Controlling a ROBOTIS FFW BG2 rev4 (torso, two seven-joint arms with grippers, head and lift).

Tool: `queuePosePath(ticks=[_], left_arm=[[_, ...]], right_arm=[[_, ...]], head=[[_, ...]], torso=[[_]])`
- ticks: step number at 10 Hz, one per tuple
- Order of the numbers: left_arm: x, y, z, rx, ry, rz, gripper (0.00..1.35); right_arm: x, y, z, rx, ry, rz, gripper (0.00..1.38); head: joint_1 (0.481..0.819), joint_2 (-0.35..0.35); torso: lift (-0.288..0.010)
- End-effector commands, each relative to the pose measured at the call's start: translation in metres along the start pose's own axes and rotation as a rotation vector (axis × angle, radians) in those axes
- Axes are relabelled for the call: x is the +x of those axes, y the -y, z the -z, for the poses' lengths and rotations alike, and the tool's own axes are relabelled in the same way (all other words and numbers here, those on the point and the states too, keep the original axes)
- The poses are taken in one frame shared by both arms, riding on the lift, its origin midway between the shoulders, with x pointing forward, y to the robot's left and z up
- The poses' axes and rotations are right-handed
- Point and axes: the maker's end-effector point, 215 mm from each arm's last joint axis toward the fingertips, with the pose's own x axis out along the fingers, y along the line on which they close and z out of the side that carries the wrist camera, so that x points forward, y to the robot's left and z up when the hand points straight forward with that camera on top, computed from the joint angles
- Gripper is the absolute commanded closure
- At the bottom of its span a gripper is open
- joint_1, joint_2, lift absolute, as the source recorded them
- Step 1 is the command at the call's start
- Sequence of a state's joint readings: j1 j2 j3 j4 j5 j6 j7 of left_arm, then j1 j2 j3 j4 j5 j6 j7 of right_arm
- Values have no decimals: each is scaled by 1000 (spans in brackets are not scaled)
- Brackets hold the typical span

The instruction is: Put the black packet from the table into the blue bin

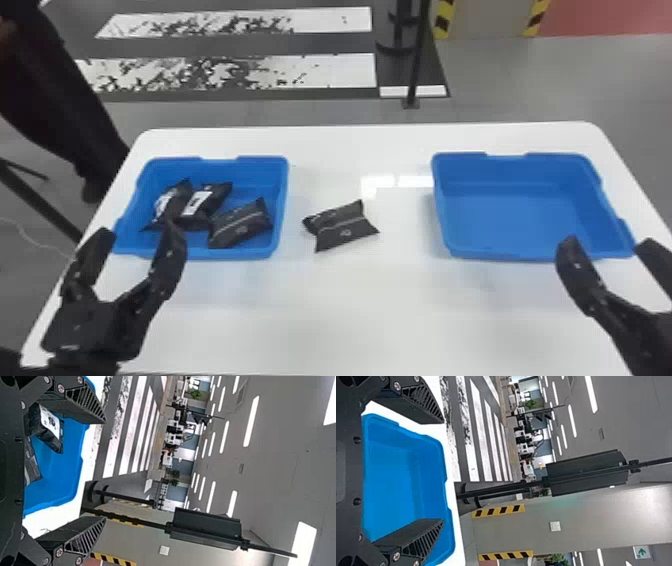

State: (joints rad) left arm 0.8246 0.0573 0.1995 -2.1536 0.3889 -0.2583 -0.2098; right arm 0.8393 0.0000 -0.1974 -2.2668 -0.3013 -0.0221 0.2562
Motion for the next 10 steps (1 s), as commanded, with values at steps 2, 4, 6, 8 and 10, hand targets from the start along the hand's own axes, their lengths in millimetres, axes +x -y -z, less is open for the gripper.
queuePosePath(ticks=[2, 4, 6, 8, 10], left_arm=[[1, 3, 1, -3, -2, 8, 171], [2, 4, 2, -4, -3, 10, 171], [6, 9, -1, 14, 7, 26, 171], [20, 36, 12, 40, -24, 111, 168], [39, 63, 47, 81, -97, 224, 168]], right_arm=[[1, 0, -1, 0, 2, 0, 133], [1, 0, -1, 0, 2, 0, 133], [1, 0, -1, 2, 3, 0, 133], [1, 0, -1, 2, 3, 0, 133], [1, 0, -1, 3, 3, 1, 133]], head=[[695, 57], [695, 52], [695, 51], [695, 36], [695, -17]], torso=[[-110], [-110], [-110], [-110], [-110]])
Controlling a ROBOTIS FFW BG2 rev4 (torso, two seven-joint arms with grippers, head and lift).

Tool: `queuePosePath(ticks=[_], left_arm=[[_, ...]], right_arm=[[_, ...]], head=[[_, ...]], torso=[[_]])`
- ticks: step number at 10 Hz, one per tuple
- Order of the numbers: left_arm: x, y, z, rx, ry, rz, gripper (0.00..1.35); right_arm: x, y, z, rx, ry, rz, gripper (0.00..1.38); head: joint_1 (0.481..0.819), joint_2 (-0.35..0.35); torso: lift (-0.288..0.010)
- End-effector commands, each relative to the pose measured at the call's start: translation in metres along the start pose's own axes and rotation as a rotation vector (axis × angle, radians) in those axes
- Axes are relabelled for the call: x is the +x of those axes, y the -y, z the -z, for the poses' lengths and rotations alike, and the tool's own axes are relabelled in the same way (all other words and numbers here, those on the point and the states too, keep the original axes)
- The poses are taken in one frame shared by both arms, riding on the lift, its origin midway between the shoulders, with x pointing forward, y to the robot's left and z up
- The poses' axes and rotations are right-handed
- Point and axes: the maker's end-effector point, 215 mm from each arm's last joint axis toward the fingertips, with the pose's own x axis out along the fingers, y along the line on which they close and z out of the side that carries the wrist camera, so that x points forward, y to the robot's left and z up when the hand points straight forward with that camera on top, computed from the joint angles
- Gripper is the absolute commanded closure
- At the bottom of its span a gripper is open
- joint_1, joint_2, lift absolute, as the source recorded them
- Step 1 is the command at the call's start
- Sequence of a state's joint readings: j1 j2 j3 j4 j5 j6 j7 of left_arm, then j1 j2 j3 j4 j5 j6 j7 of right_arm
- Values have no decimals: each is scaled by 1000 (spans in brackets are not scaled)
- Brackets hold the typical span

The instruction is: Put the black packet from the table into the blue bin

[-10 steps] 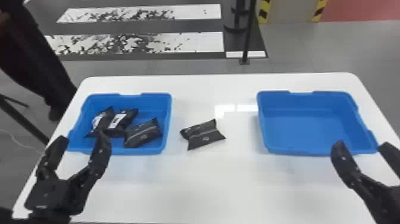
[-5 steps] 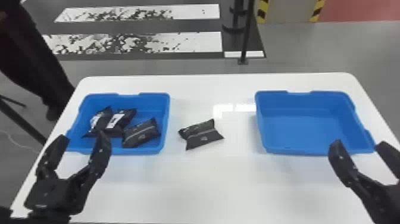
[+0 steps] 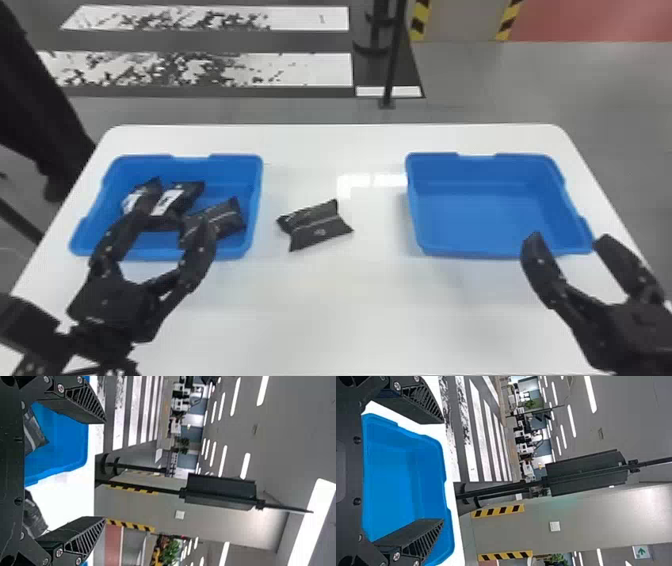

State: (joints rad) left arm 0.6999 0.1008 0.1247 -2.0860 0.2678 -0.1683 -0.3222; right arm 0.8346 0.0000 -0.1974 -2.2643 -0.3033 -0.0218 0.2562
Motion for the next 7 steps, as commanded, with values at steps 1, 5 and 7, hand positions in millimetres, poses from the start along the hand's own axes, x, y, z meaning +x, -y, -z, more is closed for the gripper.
queuePosePath(ticks=[1, 5, 7], left_arm=[[22, 11, 22, 41, -51, 63, 167], [92, 62, 85, 155, -190, 280, 167], [118, 90, 120, 190, -273, 380, 170]], right_arm=[[-1, 0, 7, 43, -7, 2, 133], [2, -4, 8, 29, -8, -4, 133], [2, -4, 9, 34, -9, -4, 133]], head=[[695, -48], [695, -131], [695, -183]], torso=[[-110], [-110], [-110]])
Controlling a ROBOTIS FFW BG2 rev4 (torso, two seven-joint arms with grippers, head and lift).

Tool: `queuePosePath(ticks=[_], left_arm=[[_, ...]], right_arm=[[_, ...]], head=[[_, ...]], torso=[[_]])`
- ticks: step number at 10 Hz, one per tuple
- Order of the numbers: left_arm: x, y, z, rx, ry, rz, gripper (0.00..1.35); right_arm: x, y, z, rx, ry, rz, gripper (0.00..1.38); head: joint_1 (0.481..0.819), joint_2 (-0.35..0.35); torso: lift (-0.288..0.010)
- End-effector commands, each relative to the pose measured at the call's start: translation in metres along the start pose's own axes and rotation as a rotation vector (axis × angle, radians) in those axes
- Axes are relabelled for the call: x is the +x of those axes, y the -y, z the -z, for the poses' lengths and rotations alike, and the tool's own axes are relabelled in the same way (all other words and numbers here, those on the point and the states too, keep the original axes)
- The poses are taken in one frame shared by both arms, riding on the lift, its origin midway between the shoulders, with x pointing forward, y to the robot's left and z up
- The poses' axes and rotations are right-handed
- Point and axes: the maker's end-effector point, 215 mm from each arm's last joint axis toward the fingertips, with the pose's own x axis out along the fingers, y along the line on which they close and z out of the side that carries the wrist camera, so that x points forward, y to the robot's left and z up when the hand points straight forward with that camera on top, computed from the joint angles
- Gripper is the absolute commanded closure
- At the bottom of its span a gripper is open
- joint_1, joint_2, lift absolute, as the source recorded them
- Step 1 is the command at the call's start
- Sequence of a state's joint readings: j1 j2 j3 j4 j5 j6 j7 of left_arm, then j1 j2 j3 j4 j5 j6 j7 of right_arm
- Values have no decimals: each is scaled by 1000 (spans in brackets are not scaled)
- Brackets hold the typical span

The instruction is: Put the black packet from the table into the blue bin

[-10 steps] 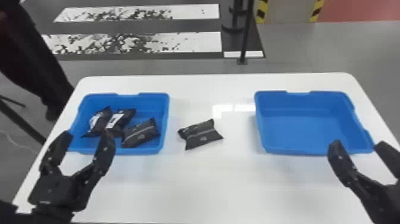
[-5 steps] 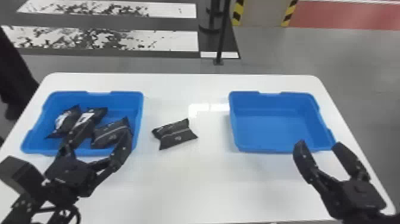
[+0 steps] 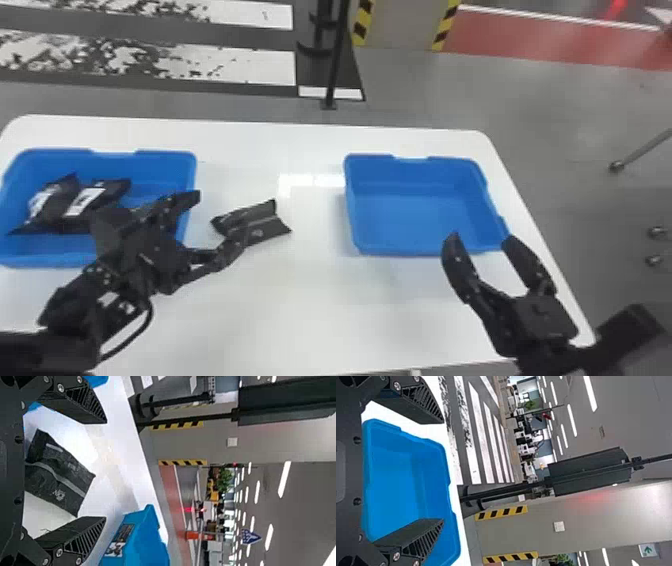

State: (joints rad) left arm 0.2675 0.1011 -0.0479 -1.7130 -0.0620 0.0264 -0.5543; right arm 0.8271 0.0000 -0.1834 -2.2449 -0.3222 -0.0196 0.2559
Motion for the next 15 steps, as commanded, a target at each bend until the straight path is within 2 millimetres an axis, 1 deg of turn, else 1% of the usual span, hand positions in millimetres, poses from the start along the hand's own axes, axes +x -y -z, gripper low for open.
queuePosePath(ticks=[1, 2, 3, 5, 6, 7, 8, 9, 10, 11, 12, 13, 14, 15], left_arm=[[27, 12, 14, 33, -62, 51, 170], [41, 15, 15, 73, -82, 72, 171], [53, 10, 16, 121, -103, 81, 171], [73, 9, 37, 141, -180, 102, 167], [82, 9, 49, 143, -220, 109, 167], [88, 6, 57, 153, -253, 113, 165], [92, 9, 66, 138, -289, 123, 171], [95, 12, 71, 132, -313, 132, 186], [91, 15, 86, 103, -367, 134, 306], [89, 18, 90, 84, -376, 140, 611], [92, 22, 84, 98, -350, 149, 917], [98, 20, 67, 124, -301, 152, 1173], [102, 19, 56, 118, -271, 153, 1213], [105, 18, 43, 126, -236, 161, 1213]], right_arm=[[0, 0, 0, 1, 0, 0, 133], [0, 0, 1, 4, -2, 1, 133], [0, 0, 3, 5, -6, 1, 133], [0, 1, 2, 10, -2, 1, 133], [0, 1, 2, 12, -2, 1, 133], [0, 1, 2, 12, -2, 1, 133], [0, 1, 1, 18, 0, 2, 133], [-1, 1, 2, 20, -2, 2, 133], [-1, 1, 2, 22, -2, 2, 133], [-1, 1, 2, 24, -1, 2, 133], [-2, 2, 2, 25, -3, 4, 133], [-2, 1, 4, 27, -5, 4, 133], [-1, 1, 5, 29, -5, 2, 133], [0, 0, 4, 28, -3, 2, 133]], head=[[695, -196], [695, -219], [695, -235], [695, -244], [695, -247], [695, -249], [695, -249], [695, -249], [695, -252], [695, -256], [695, -256], [695, -261], [695, -267], [695, -269]], torso=[[-110], [-110], [-110], [-110], [-110], [-110], [-110], [-110], [-110], [-110], [-110], [-110], [-110], [-110]])
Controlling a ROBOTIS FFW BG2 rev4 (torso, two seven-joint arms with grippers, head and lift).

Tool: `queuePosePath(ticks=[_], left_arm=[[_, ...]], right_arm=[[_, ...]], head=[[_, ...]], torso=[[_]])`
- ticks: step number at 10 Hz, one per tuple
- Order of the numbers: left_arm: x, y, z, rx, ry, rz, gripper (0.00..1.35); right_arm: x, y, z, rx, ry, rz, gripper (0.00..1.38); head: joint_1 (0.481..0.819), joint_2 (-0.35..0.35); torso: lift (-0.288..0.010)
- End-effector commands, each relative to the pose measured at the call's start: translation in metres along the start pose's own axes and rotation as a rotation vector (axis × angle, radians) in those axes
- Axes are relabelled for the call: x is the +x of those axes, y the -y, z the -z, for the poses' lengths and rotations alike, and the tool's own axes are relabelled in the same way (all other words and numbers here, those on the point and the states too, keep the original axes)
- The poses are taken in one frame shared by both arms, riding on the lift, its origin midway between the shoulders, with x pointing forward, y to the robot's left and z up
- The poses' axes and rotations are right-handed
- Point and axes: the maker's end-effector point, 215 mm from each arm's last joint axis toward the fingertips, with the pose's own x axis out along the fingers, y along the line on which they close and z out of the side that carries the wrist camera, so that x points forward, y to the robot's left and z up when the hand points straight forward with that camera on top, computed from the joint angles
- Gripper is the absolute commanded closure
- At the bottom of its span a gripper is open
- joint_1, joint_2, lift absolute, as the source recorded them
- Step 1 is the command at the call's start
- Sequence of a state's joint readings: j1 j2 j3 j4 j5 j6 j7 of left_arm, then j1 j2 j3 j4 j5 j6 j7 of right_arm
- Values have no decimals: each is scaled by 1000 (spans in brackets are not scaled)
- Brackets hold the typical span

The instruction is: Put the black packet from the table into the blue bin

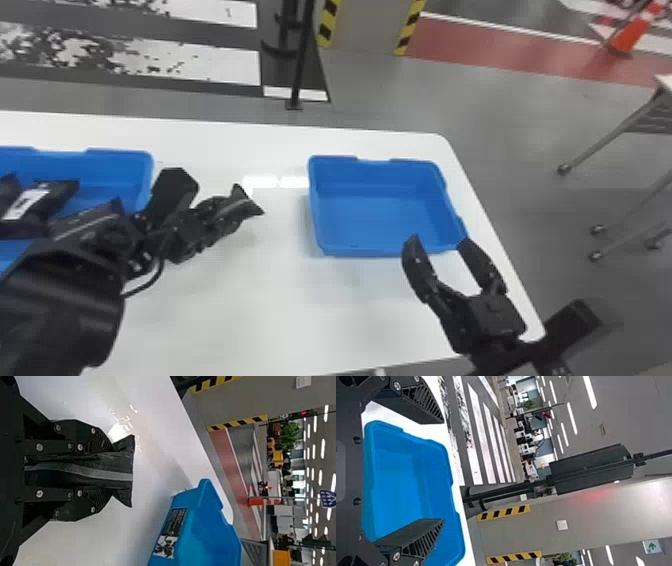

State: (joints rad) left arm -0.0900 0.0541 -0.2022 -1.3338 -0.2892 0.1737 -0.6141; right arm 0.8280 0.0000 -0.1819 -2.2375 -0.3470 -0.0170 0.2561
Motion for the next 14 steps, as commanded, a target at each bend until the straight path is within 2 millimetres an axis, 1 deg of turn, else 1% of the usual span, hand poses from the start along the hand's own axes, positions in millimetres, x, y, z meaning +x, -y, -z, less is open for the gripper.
queuePosePath(ticks=[1, 2, 3, 4, 5, 6, 7, 8, 9, 10, 11, 12, 13, 14], left_arm=[[-1, 0, -19, -9, 51, 10, 1213], [-7, -4, -37, -6, 87, 9, 1213], [-16, -9, -55, -1, 120, 7, 1213], [-29, -19, -70, -1, 146, -1, 1213], [-46, -37, -78, 13, 165, -31, 1213], [-64, -58, -71, 9, 154, -71, 1213], [-81, -81, -53, 9, 122, -115, 1211], [-101, -107, -26, 8, 70, -173, 1211], [-120, -128, -5, 9, 27, -224, 1211], [-135, -144, 13, 5, -8, -267, 1211], [-151, -160, 28, 7, -42, -313, 1102], [-166, -172, 43, -4, -66, -353, 691], [-172, -177, 41, -8, -50, -367, 239], [-170, -174, 37, -30, -24, -360, 64]], right_arm=[[0, 0, 0, 1, 1, 0, 133], [0, 0, 0, 1, 1, 0, 133], [1, -2, -1, 2, 3, -2, 133], [0, -1, 0, 2, 1, -2, 133], [1, -2, -1, 2, 3, -2, 133], [1, -2, -1, 3, 3, -4, 133], [1, -3, -2, 5, 6, -4, 133], [1, -3, -2, 5, 6, -4, 133], [1, -3, -2, 7, 6, -4, 133], [1, -3, -2, 7, 6, -4, 133], [3, -5, -2, 9, 8, -8, 133], [3, -5, -2, 12, 8, -9, 133], [1, -4, -1, 13, 4, -6, 133], [1, -4, -1, 13, 4, -6, 133]], head=[[695, -270], [695, -276], [695, -277], [695, -277], [695, -271], [695, -255], [695, -228], [695, -188], [695, -166], [695, -116], [695, -66], [695, -25], [695, 9], [695, 31]], torso=[[-110], [-110], [-110], [-110], [-110], [-110], [-110], [-110], [-110], [-110], [-110], [-110], [-110], [-110]])
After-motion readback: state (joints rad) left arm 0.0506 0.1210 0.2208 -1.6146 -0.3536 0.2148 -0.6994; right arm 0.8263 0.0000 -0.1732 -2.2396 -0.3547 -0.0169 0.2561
